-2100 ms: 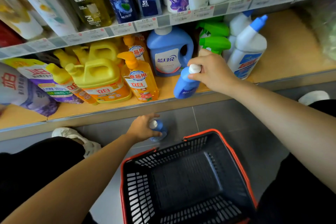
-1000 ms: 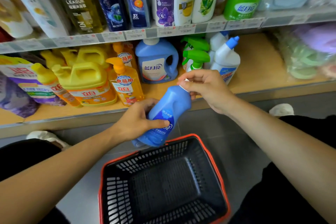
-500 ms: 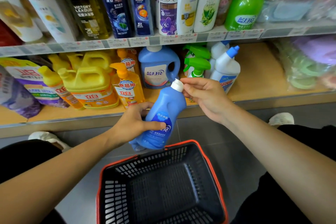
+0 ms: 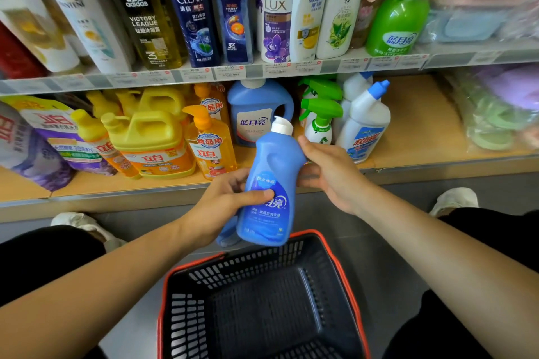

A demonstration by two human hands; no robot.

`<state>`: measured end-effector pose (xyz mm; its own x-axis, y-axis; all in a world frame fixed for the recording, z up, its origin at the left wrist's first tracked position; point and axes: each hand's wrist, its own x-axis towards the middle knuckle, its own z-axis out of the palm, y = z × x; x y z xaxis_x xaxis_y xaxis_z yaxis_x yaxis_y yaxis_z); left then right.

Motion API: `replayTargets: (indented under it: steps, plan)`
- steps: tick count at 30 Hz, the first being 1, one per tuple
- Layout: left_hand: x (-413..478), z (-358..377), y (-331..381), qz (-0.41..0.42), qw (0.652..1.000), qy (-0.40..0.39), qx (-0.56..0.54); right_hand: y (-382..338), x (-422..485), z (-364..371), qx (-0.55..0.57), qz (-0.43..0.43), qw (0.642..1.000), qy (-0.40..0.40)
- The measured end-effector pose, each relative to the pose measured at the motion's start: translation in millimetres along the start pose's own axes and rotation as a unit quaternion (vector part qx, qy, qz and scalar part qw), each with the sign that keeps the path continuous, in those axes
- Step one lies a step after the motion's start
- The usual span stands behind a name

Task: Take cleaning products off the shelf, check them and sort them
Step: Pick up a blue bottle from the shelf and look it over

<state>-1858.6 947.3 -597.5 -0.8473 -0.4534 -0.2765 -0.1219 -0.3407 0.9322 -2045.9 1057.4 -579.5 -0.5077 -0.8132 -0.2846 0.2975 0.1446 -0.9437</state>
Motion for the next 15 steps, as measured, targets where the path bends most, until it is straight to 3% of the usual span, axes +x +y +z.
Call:
replayTargets:
  steps: [4,9,12,15]
  plan:
    - [1.5,-0.2,2.1,0.036,0.999,0.0,-0.024,5.2,-4.2,-0.5,-0.014,-0.011,0.994,-0.108]
    - [-1.2,-0.6,15.9,0.096,0.993,-0.002,0.065,9.7,-4.2,0.9,-0.036,-0.082,0.99,-0.105]
    - [-1.2,-2.0,34.1,0.198,0.97,0.017,0.139,14.6,-2.1,1.9,-0.11,-0.114,0.981,-0.112]
    - [-3.1,-4.2,44.1,0.244,0.943,-0.006,0.227,20.2,-3.1,1.3,-0.163,-0.133,0.968,-0.139]
